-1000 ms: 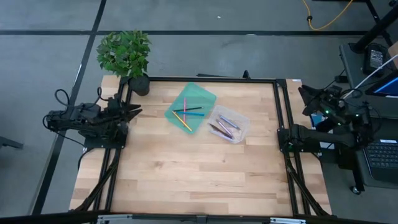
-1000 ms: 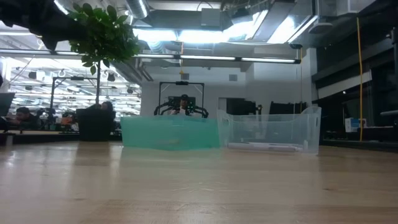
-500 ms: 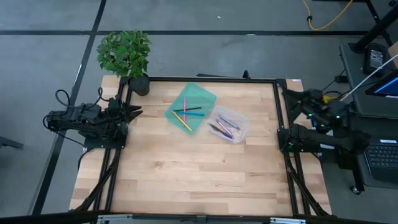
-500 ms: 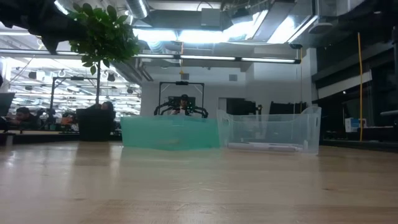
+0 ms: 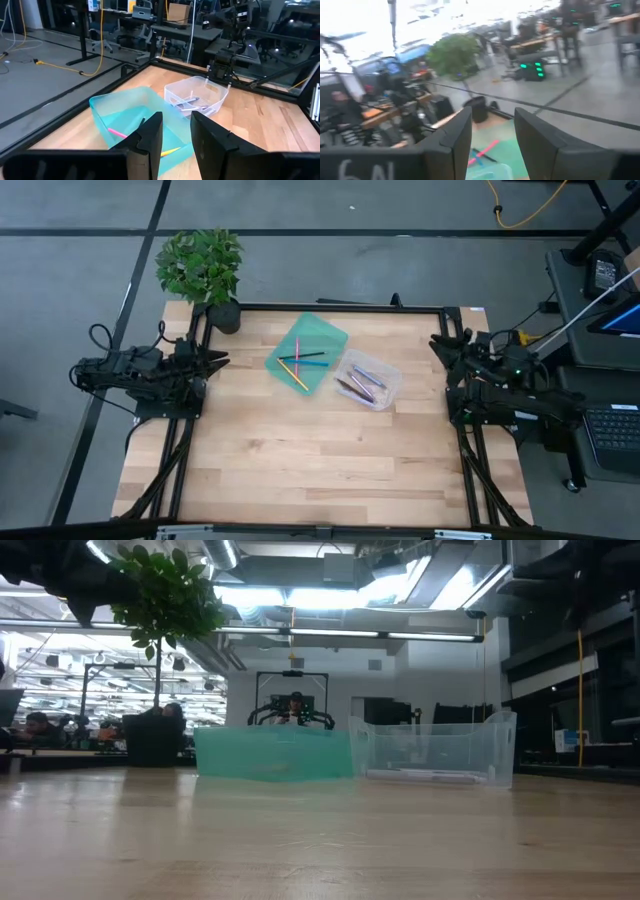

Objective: Sort pens & pencils
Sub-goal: Return to Home Position

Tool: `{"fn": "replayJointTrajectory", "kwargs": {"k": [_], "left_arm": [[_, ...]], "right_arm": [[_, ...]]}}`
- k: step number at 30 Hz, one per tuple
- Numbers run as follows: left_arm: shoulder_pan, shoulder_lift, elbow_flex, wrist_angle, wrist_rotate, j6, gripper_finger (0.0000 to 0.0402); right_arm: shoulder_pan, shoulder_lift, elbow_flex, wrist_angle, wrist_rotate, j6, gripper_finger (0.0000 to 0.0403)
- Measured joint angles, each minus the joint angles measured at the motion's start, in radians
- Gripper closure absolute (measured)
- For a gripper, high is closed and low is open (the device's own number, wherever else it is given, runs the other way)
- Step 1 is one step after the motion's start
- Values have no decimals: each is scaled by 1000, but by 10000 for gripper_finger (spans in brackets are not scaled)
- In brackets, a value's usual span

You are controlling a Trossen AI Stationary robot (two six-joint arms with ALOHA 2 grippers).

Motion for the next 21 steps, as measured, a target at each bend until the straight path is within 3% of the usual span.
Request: {"fn": "replayJointTrajectory", "kwargs": {"k": [5, 11, 21], "left_arm": [[0, 0, 0, 0, 0, 3, 308], [0, 0, 0, 1, -8, 4, 308], [0, 0, 0, 1, -13, 4, 308]], "right_arm": [[1, 0, -80, 86, -74, 4, 254], [1, 0, -196, 233, -85, 8, 254], [1, 0, -208, 235, -305, 51, 254]]}}
